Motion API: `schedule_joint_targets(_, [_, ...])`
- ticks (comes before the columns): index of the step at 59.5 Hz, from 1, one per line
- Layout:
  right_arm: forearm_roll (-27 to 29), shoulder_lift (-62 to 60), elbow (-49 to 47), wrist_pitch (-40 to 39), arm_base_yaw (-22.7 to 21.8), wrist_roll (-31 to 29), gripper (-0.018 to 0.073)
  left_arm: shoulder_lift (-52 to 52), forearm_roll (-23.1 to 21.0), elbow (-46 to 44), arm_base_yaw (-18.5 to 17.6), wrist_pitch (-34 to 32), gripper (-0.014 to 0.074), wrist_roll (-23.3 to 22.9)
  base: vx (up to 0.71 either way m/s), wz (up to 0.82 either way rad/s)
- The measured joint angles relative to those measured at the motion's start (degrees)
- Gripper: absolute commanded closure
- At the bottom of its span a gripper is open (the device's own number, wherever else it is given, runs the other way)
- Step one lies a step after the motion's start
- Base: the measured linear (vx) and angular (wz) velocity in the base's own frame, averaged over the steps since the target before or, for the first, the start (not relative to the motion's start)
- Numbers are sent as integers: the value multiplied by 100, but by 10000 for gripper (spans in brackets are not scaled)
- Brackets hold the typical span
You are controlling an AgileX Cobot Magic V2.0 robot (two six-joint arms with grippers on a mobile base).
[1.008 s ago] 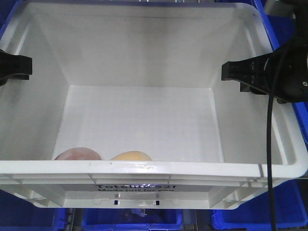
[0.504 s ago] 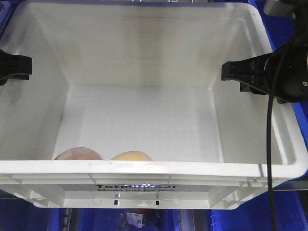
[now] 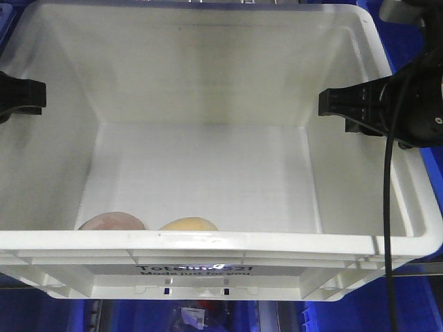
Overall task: Place moving items into box and shelve
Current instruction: 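Push the tote with both grippers onto the shelf's roller track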
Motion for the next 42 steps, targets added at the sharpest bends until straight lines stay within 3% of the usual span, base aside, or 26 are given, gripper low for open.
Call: schedule_joint_targets(42, [-175,114,0,-176,0,27,428,94,119,0,0,-144,524,-15,0,0])
